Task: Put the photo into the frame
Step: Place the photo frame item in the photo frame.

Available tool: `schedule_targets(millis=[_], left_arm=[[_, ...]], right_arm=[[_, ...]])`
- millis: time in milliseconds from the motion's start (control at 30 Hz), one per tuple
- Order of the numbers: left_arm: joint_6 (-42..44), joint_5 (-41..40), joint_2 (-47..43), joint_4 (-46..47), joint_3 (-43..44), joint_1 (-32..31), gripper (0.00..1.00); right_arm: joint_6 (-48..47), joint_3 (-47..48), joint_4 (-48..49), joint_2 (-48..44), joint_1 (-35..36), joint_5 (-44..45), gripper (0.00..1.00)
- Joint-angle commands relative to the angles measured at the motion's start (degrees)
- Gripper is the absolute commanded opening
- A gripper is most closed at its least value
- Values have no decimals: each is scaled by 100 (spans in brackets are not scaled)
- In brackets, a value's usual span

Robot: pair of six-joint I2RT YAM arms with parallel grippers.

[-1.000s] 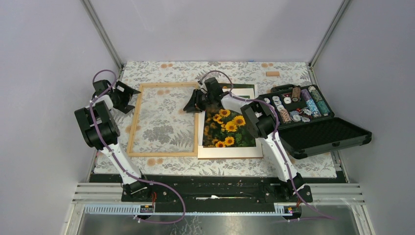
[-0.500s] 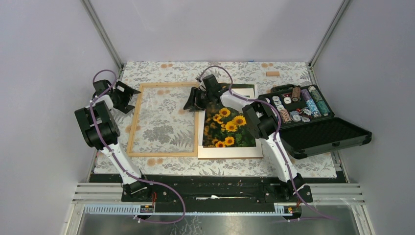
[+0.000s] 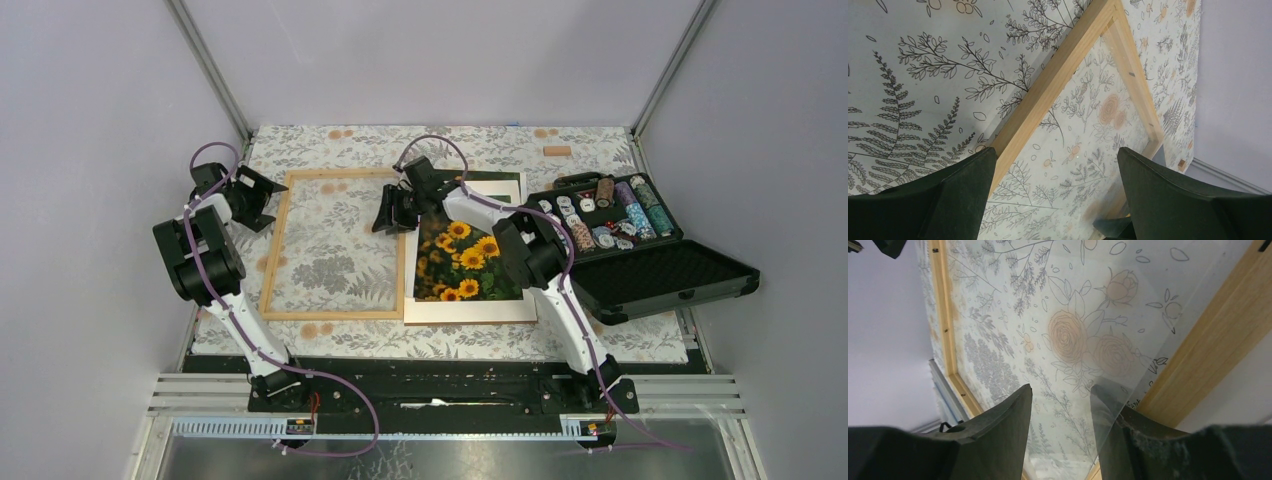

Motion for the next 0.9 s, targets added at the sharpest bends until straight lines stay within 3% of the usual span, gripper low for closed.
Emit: schedule_targets(millis=[0,333,867], left_arm=[[10,-69,-161,48,34,-26,96],[18,-84,-217,47,21,-74,96],[-7,-78,-303,48,30,-85,96]], right_arm=[[-562,318,-568,-468,244,584,55],[-1154,944,-1423,-385,485,1117,62],[-1499,556,-1503,-1214,605,1489,91]])
